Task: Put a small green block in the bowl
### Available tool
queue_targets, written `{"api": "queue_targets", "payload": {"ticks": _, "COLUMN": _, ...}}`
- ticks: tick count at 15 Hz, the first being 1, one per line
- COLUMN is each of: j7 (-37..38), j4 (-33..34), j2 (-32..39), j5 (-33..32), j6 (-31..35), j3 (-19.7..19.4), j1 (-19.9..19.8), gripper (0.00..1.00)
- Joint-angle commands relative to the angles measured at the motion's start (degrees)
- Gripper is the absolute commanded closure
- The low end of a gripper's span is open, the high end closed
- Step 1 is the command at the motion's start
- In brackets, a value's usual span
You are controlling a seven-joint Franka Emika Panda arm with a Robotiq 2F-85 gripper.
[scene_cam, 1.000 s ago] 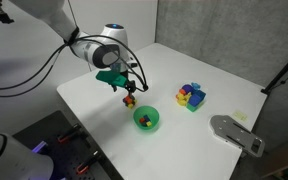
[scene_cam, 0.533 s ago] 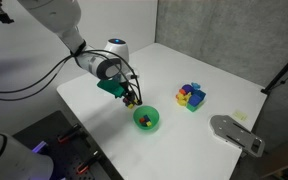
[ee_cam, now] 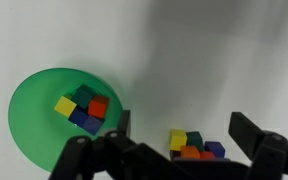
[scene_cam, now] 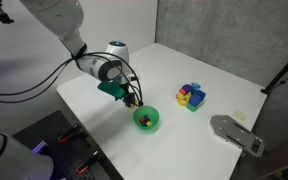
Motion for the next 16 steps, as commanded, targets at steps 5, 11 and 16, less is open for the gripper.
{"api": "queue_targets", "payload": {"ticks": 5, "j7": 5.3, "j4": 6.3, "j2": 9.8, "j5": -4.1, "j6": 3.1, "j3": -1.4, "j1": 3.5, "gripper": 0.0}}
{"api": "queue_targets", "payload": {"ticks": 11, "j7": 6.8, "j4": 11.9, "j2": 17.5, "j5": -3.9, "j6": 5.3, "j3": -2.6, "j1": 5.9, "gripper": 0.0}}
{"api": "queue_targets", "payload": {"ticks": 16, "j7": 5.5, "j4": 16.0, "j2": 22.3, "j5": -2.6, "j6": 7.2, "j3": -1.3, "j1": 5.0, "gripper": 0.0}}
